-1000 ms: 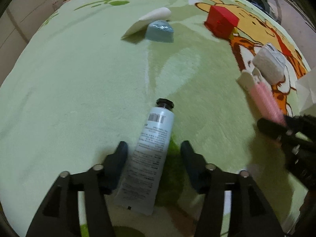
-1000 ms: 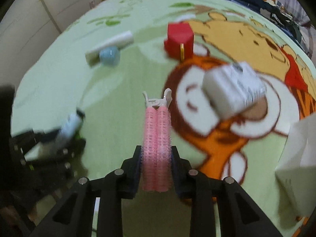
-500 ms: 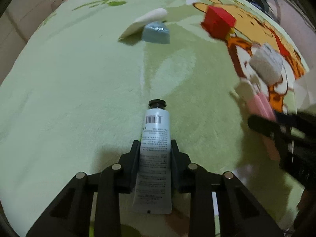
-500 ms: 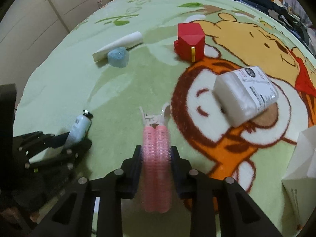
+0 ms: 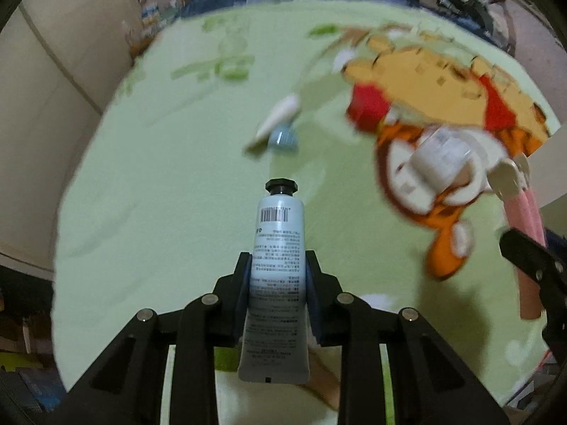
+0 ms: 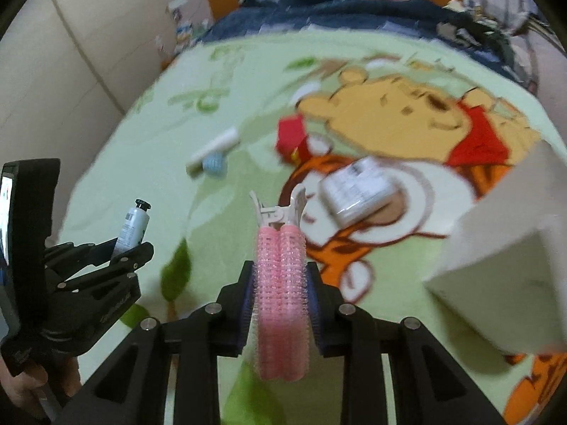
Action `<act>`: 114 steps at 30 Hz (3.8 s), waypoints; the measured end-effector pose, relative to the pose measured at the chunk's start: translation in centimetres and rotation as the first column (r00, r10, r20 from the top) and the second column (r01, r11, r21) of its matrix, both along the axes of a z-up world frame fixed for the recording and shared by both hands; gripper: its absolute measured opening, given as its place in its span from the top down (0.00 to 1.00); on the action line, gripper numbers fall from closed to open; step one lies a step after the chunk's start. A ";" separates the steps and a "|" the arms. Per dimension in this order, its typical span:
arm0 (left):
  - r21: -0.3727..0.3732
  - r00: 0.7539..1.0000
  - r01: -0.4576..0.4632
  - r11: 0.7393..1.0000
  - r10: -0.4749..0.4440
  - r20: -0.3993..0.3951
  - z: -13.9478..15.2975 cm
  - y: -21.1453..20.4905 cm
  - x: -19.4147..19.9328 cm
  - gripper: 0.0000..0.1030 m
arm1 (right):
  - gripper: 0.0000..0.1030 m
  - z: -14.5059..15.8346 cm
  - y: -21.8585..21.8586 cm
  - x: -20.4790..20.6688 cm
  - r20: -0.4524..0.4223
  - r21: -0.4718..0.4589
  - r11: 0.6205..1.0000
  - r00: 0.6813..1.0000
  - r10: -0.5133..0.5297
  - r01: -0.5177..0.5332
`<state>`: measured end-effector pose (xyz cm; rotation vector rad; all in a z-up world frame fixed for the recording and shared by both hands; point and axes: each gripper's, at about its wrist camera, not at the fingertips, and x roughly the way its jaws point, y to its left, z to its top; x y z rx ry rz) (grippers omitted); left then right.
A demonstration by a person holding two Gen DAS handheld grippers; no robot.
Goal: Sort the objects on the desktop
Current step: 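Lift the cream tube and pink roller and carry them over the white paper box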
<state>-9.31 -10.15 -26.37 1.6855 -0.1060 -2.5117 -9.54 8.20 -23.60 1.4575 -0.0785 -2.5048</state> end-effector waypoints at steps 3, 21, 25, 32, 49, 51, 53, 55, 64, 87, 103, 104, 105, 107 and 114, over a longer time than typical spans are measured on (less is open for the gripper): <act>0.005 0.997 0.022 1.000 -0.021 -0.071 5.6 1.6 1.1 0.72 | 0.73 4.9 2.4 1.8 -0.067 -0.012 0.999 0.997 -0.049 0.049; 0.017 0.882 0.379 0.925 -0.355 -0.309 23.9 20.0 3.1 0.72 | 0.73 20.8 16.7 11.9 -0.316 -0.023 0.923 0.873 -0.371 0.383; -0.013 0.853 0.424 0.906 -0.404 -0.331 24.5 22.9 2.8 0.72 | 0.73 20.9 17.9 12.6 -0.326 -0.029 0.910 0.857 -0.400 0.414; -0.049 0.837 0.462 0.886 -0.453 -0.306 22.8 26.1 1.8 0.72 | 0.73 19.4 19.2 11.7 -0.297 -0.034 0.896 0.852 -0.431 0.442; -0.029 0.848 0.486 0.874 -0.479 -0.228 19.3 28.2 0.3 0.72 | 0.73 16.9 20.2 10.5 -0.235 -0.030 0.882 0.854 -0.463 0.470; -0.026 0.850 0.485 0.874 -0.478 -0.223 19.1 28.3 0.1 0.72 | 0.73 16.8 20.2 10.3 -0.230 -0.028 0.882 0.855 -0.464 0.471; -0.023 0.851 0.484 0.875 -0.477 -0.219 19.0 28.3 0.0 0.72 | 0.73 16.9 20.0 10.3 -0.227 -0.026 0.882 0.856 -0.464 0.471; -0.023 0.851 0.486 0.874 -0.479 -0.214 18.8 28.3 -0.1 0.72 | 0.73 16.7 20.1 10.2 -0.224 -0.025 0.881 0.857 -0.465 0.472; -0.019 0.853 0.491 0.871 -0.486 -0.191 18.0 28.4 -0.3 0.72 | 0.73 16.2 20.2 9.8 -0.204 -0.020 0.878 0.858 -0.471 0.478; -0.021 0.867 0.491 0.871 -0.490 -0.088 14.4 27.7 -0.9 0.72 | 0.73 13.5 20.1 8.1 -0.136 -0.026 0.895 0.885 -0.445 0.445; -0.035 0.860 0.506 0.862 -0.507 -0.060 13.0 30.2 -4.1 0.72 | 0.73 12.1 21.9 5.4 -0.122 -0.013 0.886 0.879 -0.461 0.463; -0.034 0.860 0.506 0.862 -0.507 -0.057 12.8 30.4 -4.3 0.72 | 0.73 11.9 22.0 5.2 -0.121 -0.012 0.886 0.879 -0.461 0.463; -0.033 0.860 0.507 0.861 -0.508 -0.054 12.6 30.6 -4.5 0.72 | 0.73 11.7 22.1 4.9 -0.118 -0.010 0.886 0.879 -0.462 0.464; -0.031 0.859 0.509 0.860 -0.510 -0.047 12.2 30.9 -5.0 0.72 | 0.73 11.4 22.3 4.4 -0.115 -0.006 0.885 0.879 -0.463 0.466; -0.044 0.838 0.544 0.838 -0.545 -0.017 10.7 32.5 -6.2 0.71 | 0.73 10.0 23.1 3.0 -0.100 0.001 0.878 0.873 -0.476 0.479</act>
